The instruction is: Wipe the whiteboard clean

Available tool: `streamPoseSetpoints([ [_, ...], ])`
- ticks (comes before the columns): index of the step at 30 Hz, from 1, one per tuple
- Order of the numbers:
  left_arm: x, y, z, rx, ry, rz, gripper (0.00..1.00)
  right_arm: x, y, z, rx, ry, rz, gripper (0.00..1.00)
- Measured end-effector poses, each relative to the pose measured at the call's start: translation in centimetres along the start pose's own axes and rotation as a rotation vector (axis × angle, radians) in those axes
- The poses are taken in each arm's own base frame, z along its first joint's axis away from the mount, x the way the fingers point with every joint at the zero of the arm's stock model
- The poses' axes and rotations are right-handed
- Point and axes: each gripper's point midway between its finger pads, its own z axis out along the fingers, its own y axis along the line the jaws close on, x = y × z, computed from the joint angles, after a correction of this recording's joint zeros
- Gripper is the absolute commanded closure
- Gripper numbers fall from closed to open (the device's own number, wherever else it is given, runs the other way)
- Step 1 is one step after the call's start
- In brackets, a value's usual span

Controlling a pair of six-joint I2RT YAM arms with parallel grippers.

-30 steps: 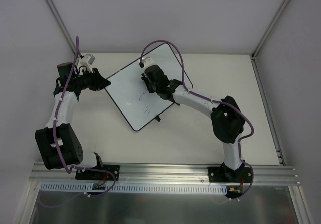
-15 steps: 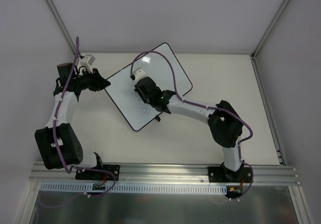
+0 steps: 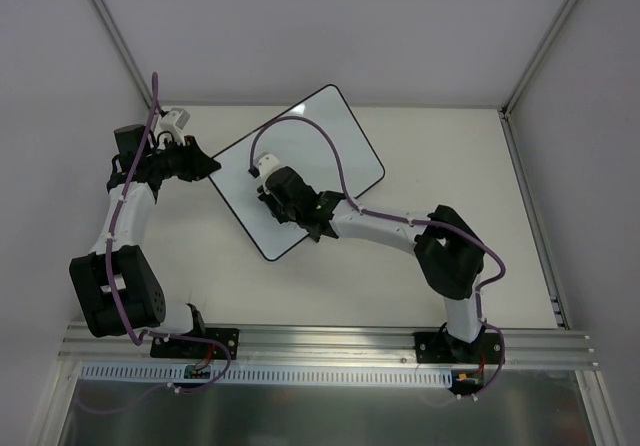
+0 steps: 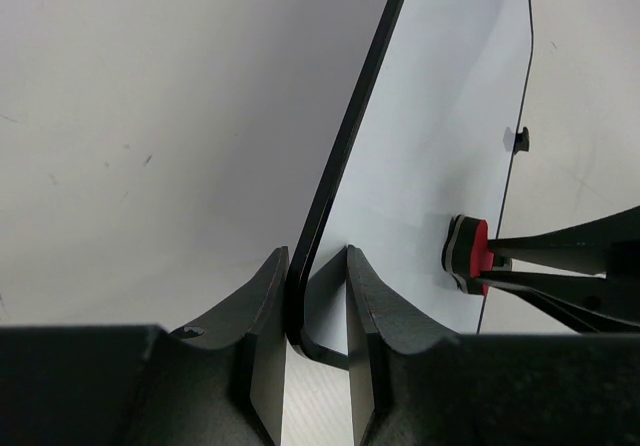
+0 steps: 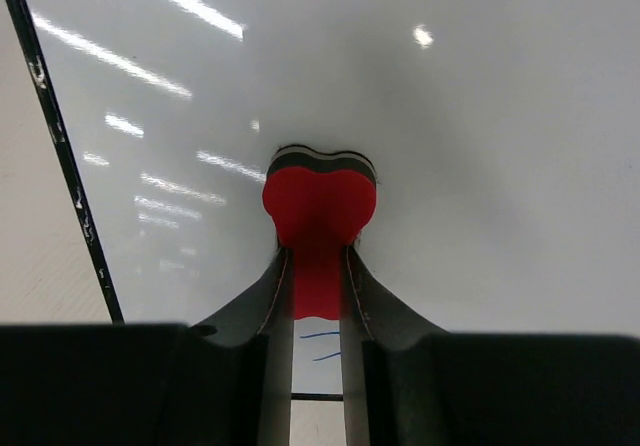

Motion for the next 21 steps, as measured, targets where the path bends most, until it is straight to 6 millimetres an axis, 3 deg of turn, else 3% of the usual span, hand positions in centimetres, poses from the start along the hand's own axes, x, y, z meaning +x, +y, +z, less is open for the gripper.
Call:
streamPoseSetpoints([
  [3, 0.0, 0.0, 0.0, 0.001, -0.001, 0.001, 1.00, 0.3, -1.2, 0.0, 0.000, 0.001, 0.046, 1.00],
  [9, 0.0, 0.0, 0.0, 0.002, -0.001, 0.001, 1.00, 2.3, -6.3, -0.4, 0.087, 0.026, 0.124, 1.00],
  [11, 0.0, 0.0, 0.0, 0.002, -0.001, 0.001, 1.00, 3.0, -7.2, -0.6, 0.106, 0.032, 0.140, 1.00],
  [18, 0.0, -0.1, 0.0, 0.002, -0.001, 0.000, 1.00, 3.6, -6.4, -0.8, 0.127, 0.005, 0.126, 1.00],
  [21, 0.0, 0.0, 0.0, 0.002, -0.001, 0.001, 1.00, 4.0, -4.7, -0.9, 0.112, 0.013, 0.095, 1.00],
])
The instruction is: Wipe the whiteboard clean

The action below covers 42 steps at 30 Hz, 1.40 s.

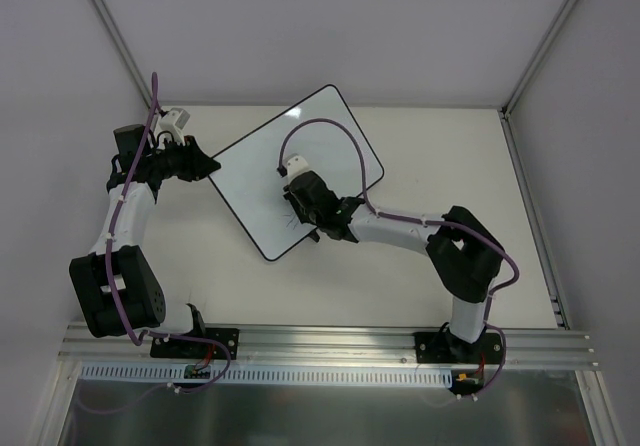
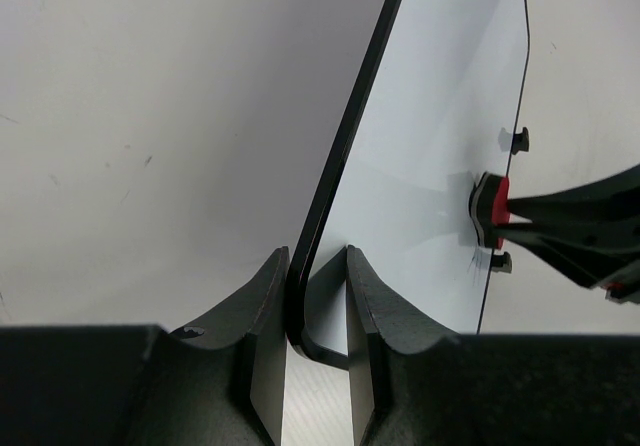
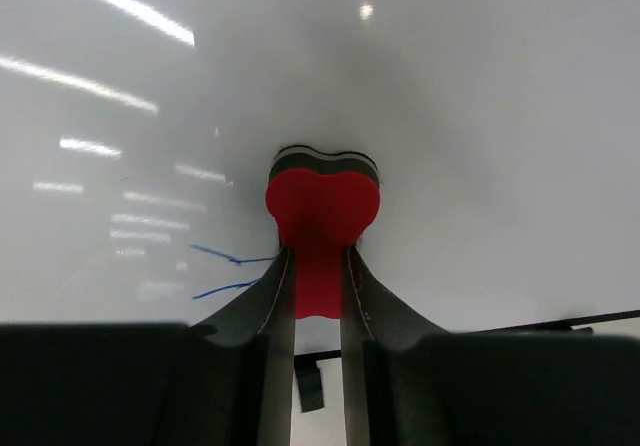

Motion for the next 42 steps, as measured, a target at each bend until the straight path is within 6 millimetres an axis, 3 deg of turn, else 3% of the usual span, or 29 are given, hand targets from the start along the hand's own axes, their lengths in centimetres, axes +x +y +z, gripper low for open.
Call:
streamPoseSetpoints([
  [6, 0.0, 0.0, 0.0, 0.000, -0.001, 0.001, 1.00, 1.2, 4.4, -0.9, -0.095, 0.018, -0.050, 1.00],
  [10, -0.1, 0.0, 0.0, 0.000, -0.002, 0.002, 1.00, 1.8, 5.7, -1.2, -0.134, 0.030, -0.057, 1.00],
  [18, -0.1, 0.0, 0.0, 0.001, -0.002, 0.003, 1.00, 2.0, 4.8, -1.1, -0.148, 0.020, 0.019, 1.00],
  [28, -0.2, -0.1, 0.1, 0.004, -0.006, 0.010, 1.00, 3.5, 0.0, -0.8, -0.082, 0.040, 0.170, 1.00],
  [35, -0.3, -0.1, 0.1, 0.003, -0.009, 0.014, 1.00, 3.7, 0.6, -0.6, -0.081, 0.043, 0.159, 1.00],
  [42, -0.6, 0.1, 0.2, -0.002, -0.019, 0.026, 1.00, 3.2, 3.3, -0.6, -0.082, 0.038, 0.082, 1.00],
])
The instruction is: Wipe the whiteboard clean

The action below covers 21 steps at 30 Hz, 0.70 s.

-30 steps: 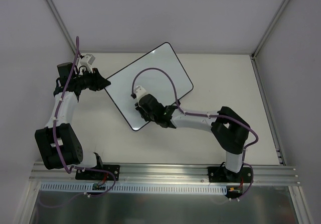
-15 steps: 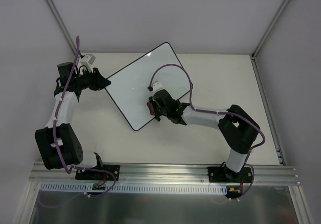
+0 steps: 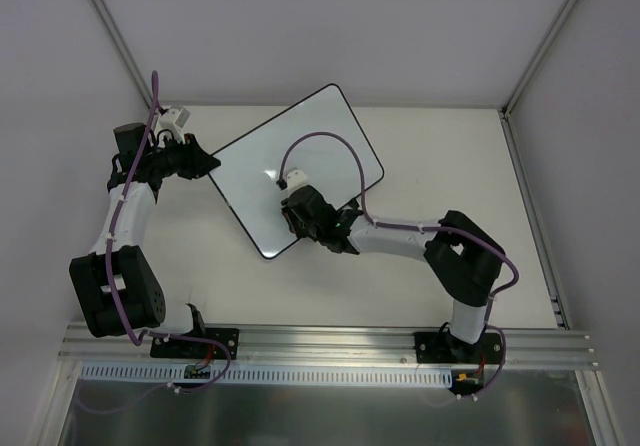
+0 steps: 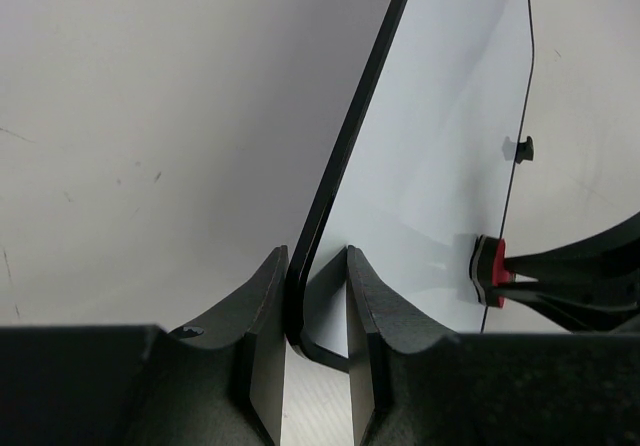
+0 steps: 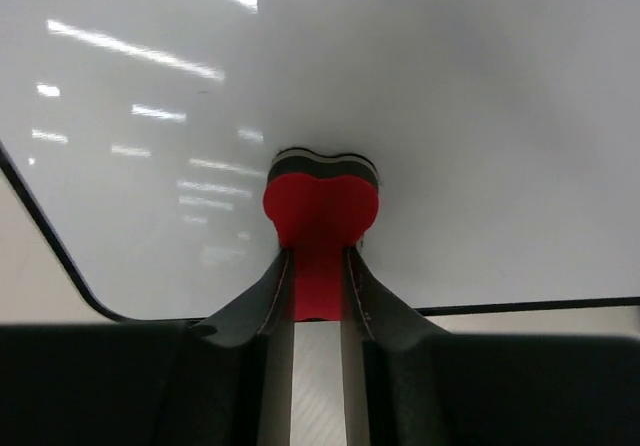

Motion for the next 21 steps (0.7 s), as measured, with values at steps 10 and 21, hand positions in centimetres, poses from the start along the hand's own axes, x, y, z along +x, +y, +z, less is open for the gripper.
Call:
streamPoseSetpoints([
  [10, -0.2, 0.0, 0.1, 0.002, -0.005, 0.007, 1.00, -0.3, 6.0, 0.1, -0.159, 0.000, -0.045, 1.00],
  [21, -0.3, 0.2, 0.2, 0.000, -0.011, 0.020, 1.00, -1.8, 6.9, 0.6, -0.175, 0.032, -0.082, 1.00],
])
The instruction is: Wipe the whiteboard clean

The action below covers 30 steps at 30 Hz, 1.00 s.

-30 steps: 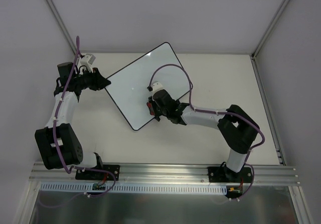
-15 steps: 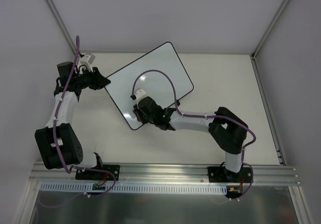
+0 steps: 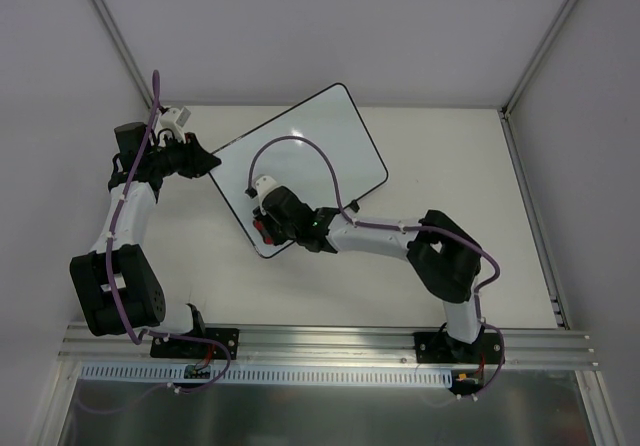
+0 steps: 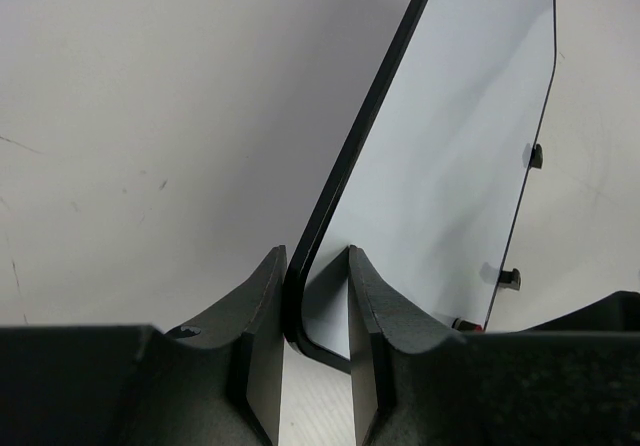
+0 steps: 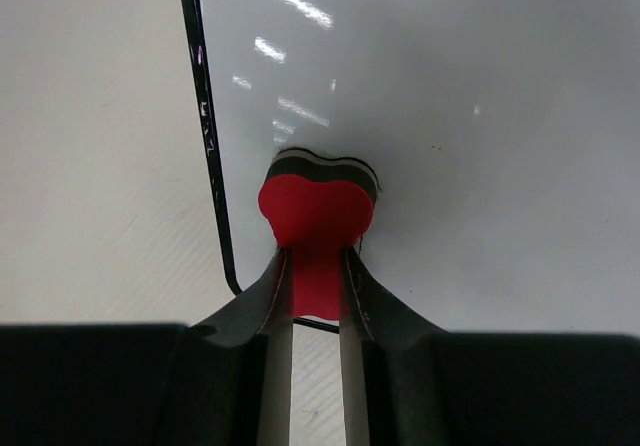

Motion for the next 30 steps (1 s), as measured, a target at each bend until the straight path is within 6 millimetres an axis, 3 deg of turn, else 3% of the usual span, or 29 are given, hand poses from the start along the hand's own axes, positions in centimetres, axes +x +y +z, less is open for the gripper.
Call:
streamPoseSetpoints([
  [4, 0.0, 0.0, 0.1, 0.000, 0.001, 0.001, 1.00, -0.4, -0.6, -0.2, -0.007, -0.003, 0.016, 1.00],
  [7, 0.0, -0.2, 0.1, 0.003, 0.002, 0.002, 1.00, -1.8, -2.8, -0.9, 0.032, -0.045, 0.036, 1.00],
  [9, 0.1, -0.3, 0.1, 0.005, 0.005, -0.002, 1.00, -2.7, -6.2, -1.6, 0.105, -0.081, 0.060, 1.00],
  [11, 0.1, -0.3, 0.1, 0.008, 0.006, -0.004, 1.00, -2.8, -11.0, -2.6, 0.212, -0.093, 0.101, 1.00],
  [14, 0.2, -0.3, 0.1, 0.008, 0.008, -0.008, 1.00, -1.0, -18.7, -5.1, 0.388, -0.071, 0.176, 1.00],
  [18, 0.2, -0.3, 0.2, 0.009, 0.011, -0.015, 1.00, 2.0, -25.5, -9.3, 0.568, -0.009, 0.270, 1.00],
  [20, 0.1, -0.4, 0.3, 0.011, 0.013, -0.017, 1.00, 3.3, -27.7, -11.0, 0.632, 0.020, 0.315, 1.00],
  [25, 0.2, -0.2, 0.5, 0.011, 0.020, -0.027, 0.89, 7.9, -32.5, -14.7, 0.773, 0.123, 0.463, 1.00],
  [30, 0.3, -0.1, 0.5, 0.008, 0.023, -0.032, 0.77, 11.7, -35.4, -17.1, 0.861, 0.212, 0.606, 1.00],
])
